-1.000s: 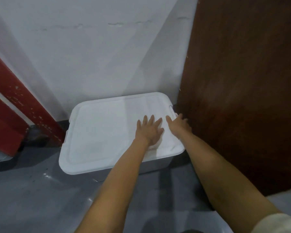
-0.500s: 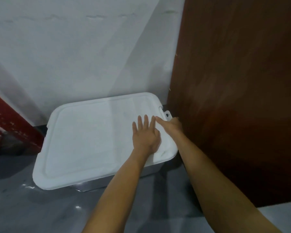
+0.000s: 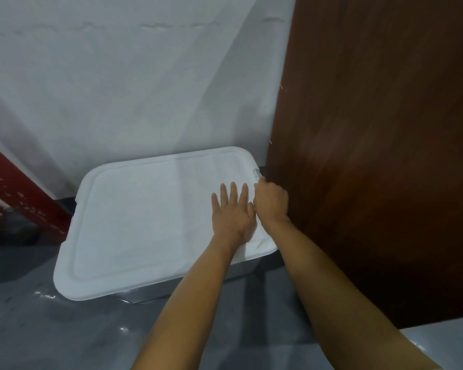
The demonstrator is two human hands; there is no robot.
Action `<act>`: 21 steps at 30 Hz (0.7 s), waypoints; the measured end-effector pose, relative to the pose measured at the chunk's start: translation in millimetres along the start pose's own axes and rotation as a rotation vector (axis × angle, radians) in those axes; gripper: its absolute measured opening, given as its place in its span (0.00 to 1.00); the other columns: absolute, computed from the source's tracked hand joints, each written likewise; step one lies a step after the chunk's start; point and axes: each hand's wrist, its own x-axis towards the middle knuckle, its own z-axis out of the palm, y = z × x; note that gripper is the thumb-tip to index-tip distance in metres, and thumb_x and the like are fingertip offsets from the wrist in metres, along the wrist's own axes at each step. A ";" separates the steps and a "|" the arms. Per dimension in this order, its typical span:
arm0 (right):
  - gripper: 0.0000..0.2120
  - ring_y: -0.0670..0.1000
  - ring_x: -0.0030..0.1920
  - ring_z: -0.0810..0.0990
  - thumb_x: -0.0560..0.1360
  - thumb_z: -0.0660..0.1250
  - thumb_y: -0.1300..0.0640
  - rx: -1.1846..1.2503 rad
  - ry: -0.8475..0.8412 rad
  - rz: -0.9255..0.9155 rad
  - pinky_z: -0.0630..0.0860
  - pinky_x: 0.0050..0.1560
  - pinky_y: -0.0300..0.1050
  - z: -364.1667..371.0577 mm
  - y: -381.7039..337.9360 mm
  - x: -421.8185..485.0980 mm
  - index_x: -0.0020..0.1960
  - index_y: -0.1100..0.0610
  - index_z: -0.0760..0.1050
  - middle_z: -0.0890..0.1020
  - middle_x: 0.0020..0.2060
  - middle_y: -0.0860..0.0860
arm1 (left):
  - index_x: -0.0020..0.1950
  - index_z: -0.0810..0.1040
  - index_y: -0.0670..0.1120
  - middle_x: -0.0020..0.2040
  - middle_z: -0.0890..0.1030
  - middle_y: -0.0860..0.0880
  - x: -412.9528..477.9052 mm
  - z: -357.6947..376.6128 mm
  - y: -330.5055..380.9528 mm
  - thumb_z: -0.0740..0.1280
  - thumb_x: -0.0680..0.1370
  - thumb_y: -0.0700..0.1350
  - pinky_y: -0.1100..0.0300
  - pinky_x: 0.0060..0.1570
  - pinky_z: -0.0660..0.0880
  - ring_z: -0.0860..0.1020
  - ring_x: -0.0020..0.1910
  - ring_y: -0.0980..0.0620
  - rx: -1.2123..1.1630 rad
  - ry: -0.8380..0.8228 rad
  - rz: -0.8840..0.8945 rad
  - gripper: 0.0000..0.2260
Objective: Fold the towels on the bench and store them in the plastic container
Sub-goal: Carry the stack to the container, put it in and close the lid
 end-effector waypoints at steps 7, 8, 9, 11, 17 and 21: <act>0.23 0.57 0.54 0.85 0.85 0.60 0.54 -0.171 -0.051 -0.049 0.82 0.51 0.45 -2.6 -8.2 -2.7 0.75 0.66 0.65 0.81 0.62 0.62 | 0.83 0.42 0.56 0.84 0.43 0.48 -0.7 -4.6 -4.3 0.33 0.79 0.64 0.38 0.78 0.42 0.39 0.82 0.41 -0.015 -0.015 0.033 0.32; 0.24 0.59 0.57 0.84 0.85 0.59 0.55 -0.194 -0.055 -0.050 0.82 0.52 0.46 -3.2 -10.3 -3.4 0.76 0.67 0.63 0.78 0.65 0.64 | 0.83 0.43 0.55 0.84 0.43 0.48 -1.5 -5.9 -7.3 0.34 0.81 0.64 0.38 0.78 0.42 0.40 0.82 0.41 -0.012 -0.016 0.047 0.31; 0.26 0.61 0.60 0.83 0.85 0.59 0.55 -0.217 -0.056 -0.062 0.81 0.55 0.47 -3.7 -12.0 -4.2 0.77 0.68 0.60 0.75 0.68 0.66 | 0.83 0.43 0.55 0.84 0.44 0.48 -3.0 -7.2 -11.1 0.35 0.82 0.63 0.38 0.79 0.43 0.40 0.82 0.41 -0.009 -0.017 0.058 0.31; 0.30 0.64 0.67 0.78 0.84 0.62 0.53 -0.255 -0.054 -0.120 0.79 0.63 0.51 -4.4 -13.5 -6.1 0.78 0.67 0.57 0.68 0.74 0.67 | 0.83 0.44 0.54 0.84 0.44 0.48 -6.7 -11.4 -21.2 0.35 0.82 0.63 0.38 0.79 0.43 0.41 0.82 0.41 -0.004 -0.009 0.059 0.31; 0.28 0.65 0.78 0.60 0.82 0.59 0.54 -0.220 -0.069 -0.187 0.59 0.77 0.59 -8.5 -47.5 -12.7 0.79 0.61 0.59 0.60 0.78 0.64 | 0.83 0.44 0.55 0.84 0.45 0.47 -14.7 -26.7 -78.7 0.40 0.84 0.62 0.39 0.79 0.42 0.42 0.82 0.41 0.061 -0.046 -0.055 0.28; 0.28 0.63 0.81 0.52 0.86 0.51 0.50 -0.009 -0.124 -0.273 0.49 0.80 0.59 -1.6 -100.4 -30.3 0.82 0.58 0.50 0.52 0.81 0.61 | 0.83 0.48 0.54 0.84 0.47 0.46 -30.9 -38.5 -116.2 0.41 0.85 0.61 0.39 0.79 0.42 0.44 0.82 0.41 0.052 -0.017 -0.129 0.27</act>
